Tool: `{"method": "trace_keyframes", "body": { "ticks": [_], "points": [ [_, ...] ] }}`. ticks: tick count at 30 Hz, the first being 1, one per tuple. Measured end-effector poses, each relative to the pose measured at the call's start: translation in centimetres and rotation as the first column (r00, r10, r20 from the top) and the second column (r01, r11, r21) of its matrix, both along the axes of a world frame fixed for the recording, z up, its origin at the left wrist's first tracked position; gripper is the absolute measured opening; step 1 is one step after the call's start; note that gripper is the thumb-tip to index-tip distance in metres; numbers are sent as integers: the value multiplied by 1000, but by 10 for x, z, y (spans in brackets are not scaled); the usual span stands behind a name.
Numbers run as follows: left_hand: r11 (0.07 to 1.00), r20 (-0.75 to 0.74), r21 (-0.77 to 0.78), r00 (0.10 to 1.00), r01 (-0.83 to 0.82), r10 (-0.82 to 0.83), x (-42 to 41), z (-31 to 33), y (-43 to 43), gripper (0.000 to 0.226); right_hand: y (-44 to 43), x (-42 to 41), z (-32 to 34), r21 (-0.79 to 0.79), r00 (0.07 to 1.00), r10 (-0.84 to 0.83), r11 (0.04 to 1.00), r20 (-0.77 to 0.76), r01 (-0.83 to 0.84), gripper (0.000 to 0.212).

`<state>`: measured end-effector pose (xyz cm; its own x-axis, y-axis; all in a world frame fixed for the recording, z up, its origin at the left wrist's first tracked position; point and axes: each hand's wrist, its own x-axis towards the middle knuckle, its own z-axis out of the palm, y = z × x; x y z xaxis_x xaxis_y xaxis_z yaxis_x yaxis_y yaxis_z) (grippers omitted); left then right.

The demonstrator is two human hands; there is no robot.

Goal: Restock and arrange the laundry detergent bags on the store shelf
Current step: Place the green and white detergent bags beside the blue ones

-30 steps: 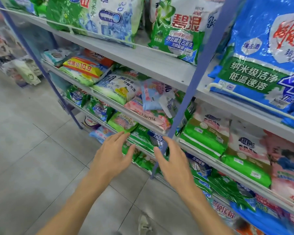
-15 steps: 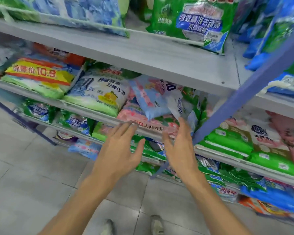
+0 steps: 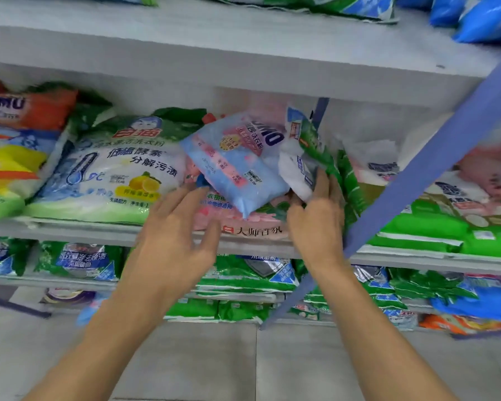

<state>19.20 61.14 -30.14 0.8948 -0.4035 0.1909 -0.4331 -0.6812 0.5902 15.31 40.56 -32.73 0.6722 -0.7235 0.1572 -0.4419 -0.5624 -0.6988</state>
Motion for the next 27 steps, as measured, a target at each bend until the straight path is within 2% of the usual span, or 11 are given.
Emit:
{"method": "trace_keyframes", "body": {
  "ticks": [3,8,13,15,19,22,24,27],
  "points": [
    [999,13,17,999,36,-36,14,-5,-15,54,-2,4,-6,-48,997,2,999,72,1,72],
    [998,-4,-9,998,67,-67,16,0,-29,55,-10,-4,7,201,979,-48,980,196,8,65],
    [993,-42,-67,994,94,-97,14,11,-35,54,10,-19,28,297,944,-88,955,318,-11,51],
    [991,-61,-81,992,103,-108,14,16,-36,57,19,-33,44,271,934,-87,963,346,-10,46],
    [980,-167,-160,976,116,-142,8,25,-32,73,52,-67,90,275,873,30,943,487,-186,52],
    [945,-318,-318,931,76,-182,0,30,-19,86,54,-89,96,498,852,-51,829,520,-254,38],
    [924,-389,-378,895,61,-218,-6,29,-7,86,49,-101,93,660,859,-156,710,488,-246,16],
    [823,-476,-566,799,40,-367,-18,30,7,75,46,-113,91,804,890,-225,554,395,-217,26]
  ]
}}
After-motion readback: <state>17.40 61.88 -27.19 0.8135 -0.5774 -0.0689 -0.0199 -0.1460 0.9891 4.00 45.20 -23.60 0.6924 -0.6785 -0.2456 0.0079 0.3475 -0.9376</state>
